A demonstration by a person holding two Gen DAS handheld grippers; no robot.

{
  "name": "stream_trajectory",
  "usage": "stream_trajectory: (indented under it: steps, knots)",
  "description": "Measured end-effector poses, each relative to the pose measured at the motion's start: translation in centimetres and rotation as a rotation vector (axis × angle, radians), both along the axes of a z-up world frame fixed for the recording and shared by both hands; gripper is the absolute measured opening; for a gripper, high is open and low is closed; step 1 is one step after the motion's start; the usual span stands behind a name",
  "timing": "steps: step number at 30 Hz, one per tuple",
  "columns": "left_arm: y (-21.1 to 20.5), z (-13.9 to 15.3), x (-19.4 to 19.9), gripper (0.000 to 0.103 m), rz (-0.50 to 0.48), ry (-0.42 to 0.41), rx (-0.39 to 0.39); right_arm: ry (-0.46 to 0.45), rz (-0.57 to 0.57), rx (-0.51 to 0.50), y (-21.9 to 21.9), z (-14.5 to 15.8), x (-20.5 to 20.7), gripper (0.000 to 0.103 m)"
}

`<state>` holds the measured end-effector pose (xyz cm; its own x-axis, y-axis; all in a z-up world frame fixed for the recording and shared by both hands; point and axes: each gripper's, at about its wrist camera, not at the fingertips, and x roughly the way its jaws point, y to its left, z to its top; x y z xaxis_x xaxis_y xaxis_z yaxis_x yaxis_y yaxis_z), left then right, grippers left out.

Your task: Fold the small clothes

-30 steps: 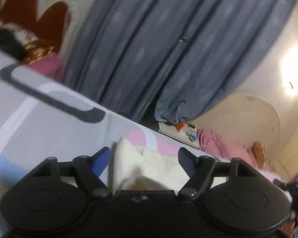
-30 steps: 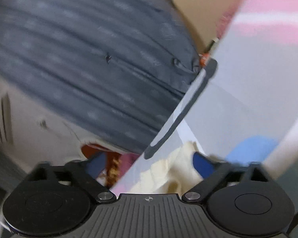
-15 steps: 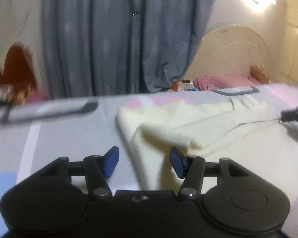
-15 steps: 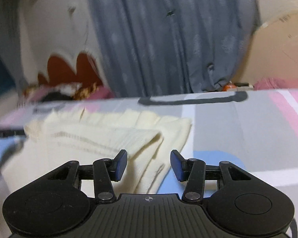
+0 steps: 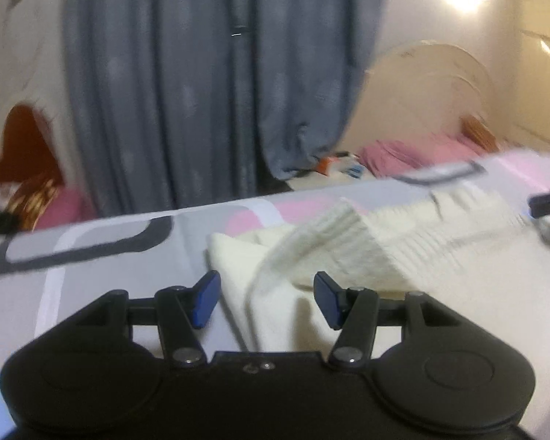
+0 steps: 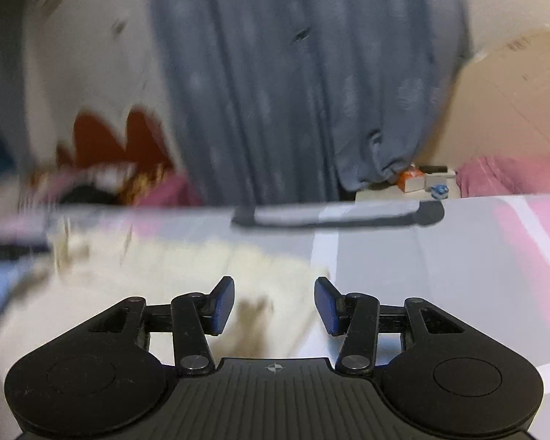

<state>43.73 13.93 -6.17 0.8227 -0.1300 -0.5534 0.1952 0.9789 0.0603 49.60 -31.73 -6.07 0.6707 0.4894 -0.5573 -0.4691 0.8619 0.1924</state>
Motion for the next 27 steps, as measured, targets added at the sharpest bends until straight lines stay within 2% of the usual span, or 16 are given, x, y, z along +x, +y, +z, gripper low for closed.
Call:
stream_trajectory:
  steps: [4,6,8,10,11,13,15,20,21,22,23,24,27]
  knots:
    - [-2.0,-0.9,1.2,0.055,-0.034,0.020,0.113,0.006,0.106,-0.064,1.8,-1.2,-0.6,0.048]
    - [-2.6,-1.4,2.9,0.057,-0.002,0.041,0.110,-0.024,0.118,-0.114,3.7,-1.4,0.5,0.048]
    - [-2.3,-1.7,4.4,0.058,0.069,0.050,0.085,-0.054,0.047,-0.132,4.8,-1.6,2.1,0.048]
    - [-1.3,-1.5,5.0,0.056,0.137,0.066,-0.018,-0.022,-0.058,-0.049,4.1,-1.7,4.3,0.048]
    - [-0.9,-1.4,4.9,0.055,0.147,0.055,-0.043,0.001,-0.101,0.021,3.2,-1.5,4.9,0.048]
    - [-0.8,-1.3,4.7,0.055,0.135,0.045,-0.039,0.000,-0.120,0.095,2.2,-1.0,5.0,0.048]
    - [-1.0,-1.6,4.5,0.051,0.105,0.048,-0.019,0.006,-0.077,0.106,2.0,-1.2,4.7,0.048]
    - [-1.6,-2.5,5.1,0.029,0.111,0.080,-0.013,0.072,-0.031,0.090,3.0,-3.1,5.4,0.047]
    - [-1.9,-2.5,5.2,0.024,0.109,0.076,-0.001,0.072,-0.029,0.078,3.3,-3.2,5.3,0.033]
    - [-2.2,-2.6,5.3,0.008,0.099,0.076,0.003,0.068,-0.028,0.054,3.9,-3.5,5.3,0.028]
    - [-2.5,-2.6,5.2,0.003,0.091,0.068,0.012,0.058,-0.031,0.032,4.4,-3.6,5.1,0.013]
    - [-2.6,-2.5,4.9,0.003,0.090,0.046,0.019,0.044,-0.029,0.012,4.8,-3.5,4.9,0.002]
    - [-2.2,-1.6,3.8,0.003,0.111,-0.048,-0.021,-0.024,-0.043,-0.026,5.1,-2.8,3.7,0.002]
